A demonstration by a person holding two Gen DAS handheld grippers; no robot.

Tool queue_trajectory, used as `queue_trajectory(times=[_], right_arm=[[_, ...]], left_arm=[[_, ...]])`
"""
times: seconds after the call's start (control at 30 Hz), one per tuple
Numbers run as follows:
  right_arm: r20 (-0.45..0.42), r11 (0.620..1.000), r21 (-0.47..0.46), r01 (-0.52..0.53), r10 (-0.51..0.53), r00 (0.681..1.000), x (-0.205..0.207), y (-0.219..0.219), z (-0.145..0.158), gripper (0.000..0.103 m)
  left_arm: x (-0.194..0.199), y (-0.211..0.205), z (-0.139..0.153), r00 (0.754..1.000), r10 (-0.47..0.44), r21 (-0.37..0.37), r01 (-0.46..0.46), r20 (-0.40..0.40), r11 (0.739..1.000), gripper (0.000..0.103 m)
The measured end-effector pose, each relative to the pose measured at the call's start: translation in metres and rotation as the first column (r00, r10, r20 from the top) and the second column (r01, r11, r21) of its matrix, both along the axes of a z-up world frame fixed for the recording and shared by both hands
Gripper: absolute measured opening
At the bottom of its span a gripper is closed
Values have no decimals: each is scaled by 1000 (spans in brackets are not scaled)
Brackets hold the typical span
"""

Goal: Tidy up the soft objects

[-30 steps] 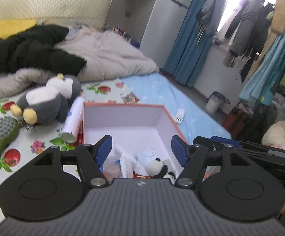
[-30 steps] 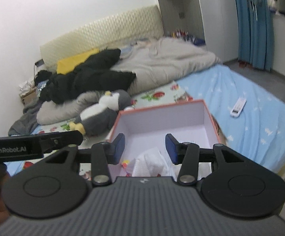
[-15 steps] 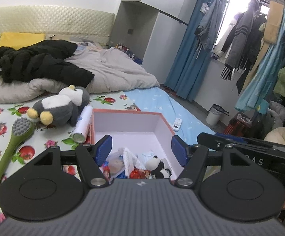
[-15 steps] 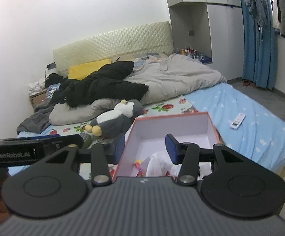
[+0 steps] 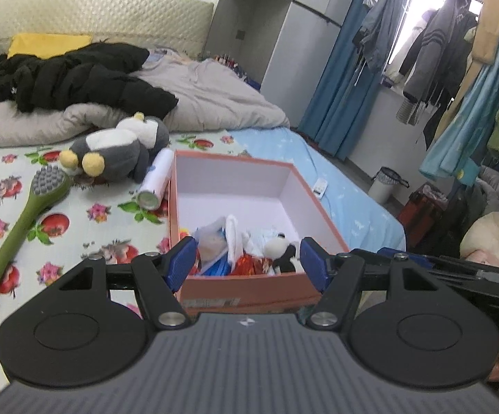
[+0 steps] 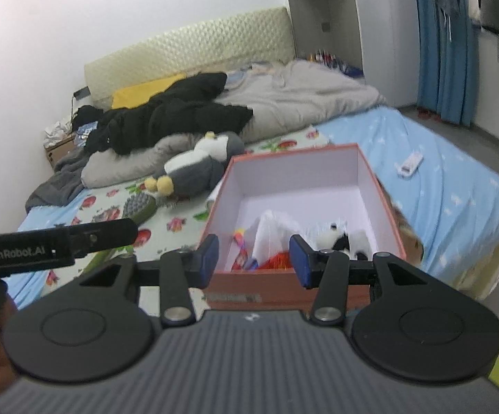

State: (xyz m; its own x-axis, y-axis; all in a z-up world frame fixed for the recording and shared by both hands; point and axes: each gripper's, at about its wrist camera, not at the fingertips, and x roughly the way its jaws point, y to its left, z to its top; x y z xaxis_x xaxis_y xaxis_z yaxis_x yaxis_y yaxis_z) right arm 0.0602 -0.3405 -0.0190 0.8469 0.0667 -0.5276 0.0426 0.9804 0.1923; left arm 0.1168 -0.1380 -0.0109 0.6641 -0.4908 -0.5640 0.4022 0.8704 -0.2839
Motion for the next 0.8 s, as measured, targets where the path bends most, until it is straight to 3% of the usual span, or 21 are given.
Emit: queue_trajectory(times=[0.33,0.8], right_arm=[[-55,1000,-1,24,-24,998,-11,-1,-20,49],[-64,999,1,34,-34,997,-14,-6,-27,49]], left_arm=[[-6,-4,-22,999,6,37,-4,-40,999,72],[-7,-3,-22,999,21,41,-19,-39,999,72]])
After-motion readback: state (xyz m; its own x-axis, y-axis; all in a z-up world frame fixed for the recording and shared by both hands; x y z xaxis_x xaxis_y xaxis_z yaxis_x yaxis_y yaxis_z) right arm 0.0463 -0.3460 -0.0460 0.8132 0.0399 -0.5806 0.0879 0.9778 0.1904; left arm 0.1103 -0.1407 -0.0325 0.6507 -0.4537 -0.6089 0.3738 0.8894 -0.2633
